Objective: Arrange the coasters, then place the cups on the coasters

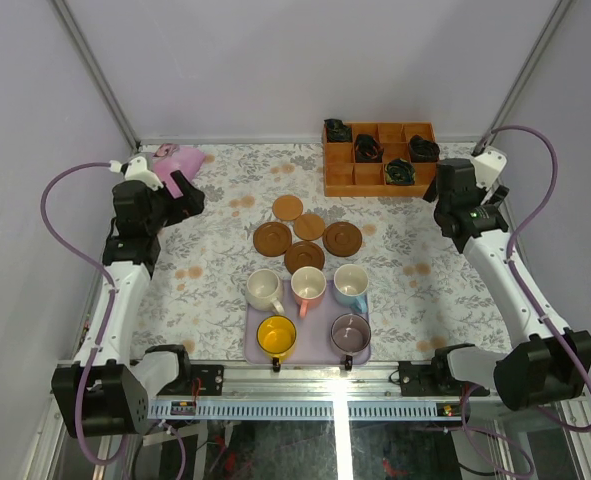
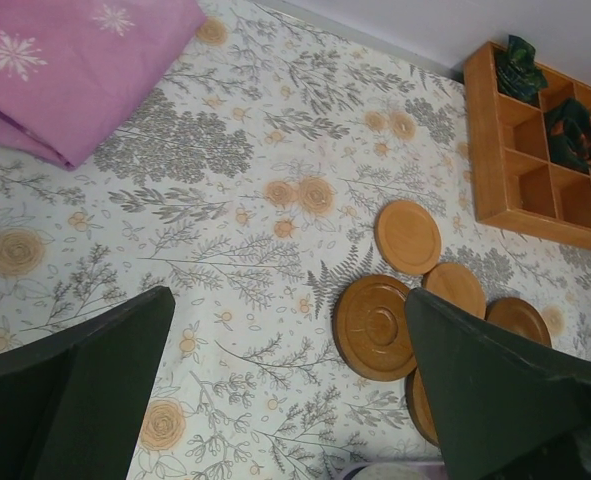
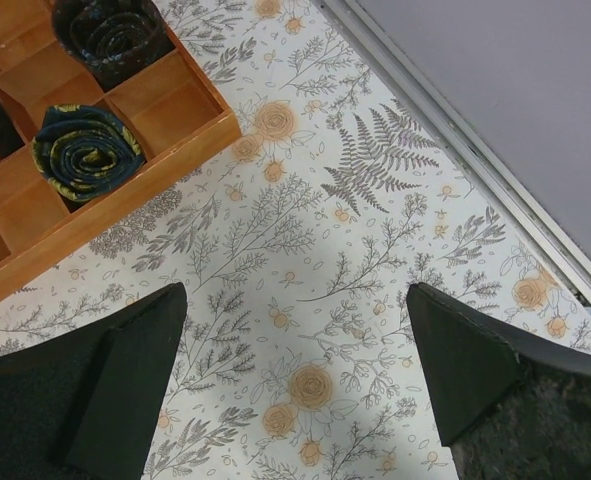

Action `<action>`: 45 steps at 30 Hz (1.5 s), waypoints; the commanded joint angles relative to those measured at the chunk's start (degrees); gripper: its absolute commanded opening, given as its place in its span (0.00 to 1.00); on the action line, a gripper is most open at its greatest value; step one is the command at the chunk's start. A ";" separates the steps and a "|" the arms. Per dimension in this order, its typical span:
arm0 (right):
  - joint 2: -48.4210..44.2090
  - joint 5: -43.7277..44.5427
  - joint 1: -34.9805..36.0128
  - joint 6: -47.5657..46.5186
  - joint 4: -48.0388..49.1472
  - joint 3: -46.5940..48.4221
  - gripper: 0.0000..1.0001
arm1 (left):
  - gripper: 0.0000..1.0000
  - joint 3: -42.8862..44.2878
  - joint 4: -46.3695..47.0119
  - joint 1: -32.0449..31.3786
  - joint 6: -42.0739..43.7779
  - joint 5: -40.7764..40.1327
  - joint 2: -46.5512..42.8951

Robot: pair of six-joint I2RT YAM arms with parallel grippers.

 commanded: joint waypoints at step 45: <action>30.35 -47.24 4.55 -7.29 12.85 19.07 0.11 | 0.39 27.55 16.58 -18.09 2.47 15.45 47.10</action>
